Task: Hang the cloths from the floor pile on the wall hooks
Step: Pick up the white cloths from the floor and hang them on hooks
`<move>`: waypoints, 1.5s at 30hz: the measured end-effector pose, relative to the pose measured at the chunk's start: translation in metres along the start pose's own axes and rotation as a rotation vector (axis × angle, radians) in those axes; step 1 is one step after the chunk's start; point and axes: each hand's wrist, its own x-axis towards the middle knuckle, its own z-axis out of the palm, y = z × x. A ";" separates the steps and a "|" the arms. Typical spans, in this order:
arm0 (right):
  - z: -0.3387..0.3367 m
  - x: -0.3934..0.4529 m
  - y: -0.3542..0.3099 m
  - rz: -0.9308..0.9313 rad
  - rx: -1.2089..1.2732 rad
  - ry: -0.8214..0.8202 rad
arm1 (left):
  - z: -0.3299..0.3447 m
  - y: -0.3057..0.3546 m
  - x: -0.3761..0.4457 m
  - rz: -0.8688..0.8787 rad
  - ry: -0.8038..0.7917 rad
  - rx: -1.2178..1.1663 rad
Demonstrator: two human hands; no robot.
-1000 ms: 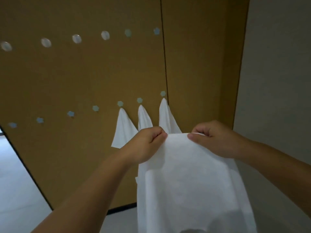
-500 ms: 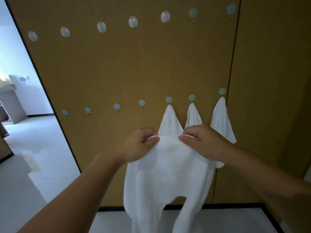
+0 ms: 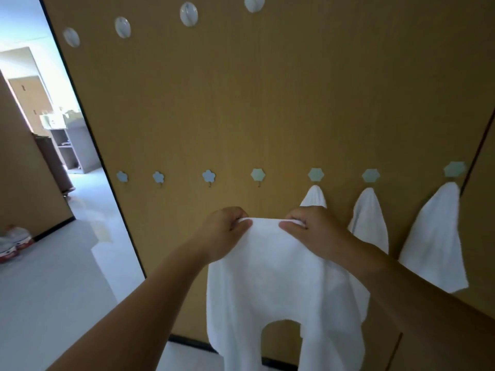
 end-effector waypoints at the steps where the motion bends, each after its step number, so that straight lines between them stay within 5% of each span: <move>1: 0.003 0.013 0.007 0.002 0.000 -0.002 | 0.004 -0.005 0.012 -0.012 0.020 -0.003; 10: 0.041 0.106 0.058 0.084 -0.036 0.039 | 0.039 -0.068 0.112 -0.089 0.068 -0.111; 19: 0.084 0.180 0.090 0.266 -0.085 0.200 | 0.070 -0.137 0.204 0.010 -0.011 -0.212; 27: 0.107 0.233 0.114 0.348 -0.113 0.368 | 0.086 -0.155 0.264 0.003 0.074 -0.315; 36: 0.124 0.259 0.142 0.409 -0.220 0.464 | 0.117 -0.157 0.276 -0.208 0.230 -0.520; 45: 0.151 0.248 0.157 0.462 -0.249 0.375 | 0.147 -0.173 0.266 -0.312 0.099 -0.559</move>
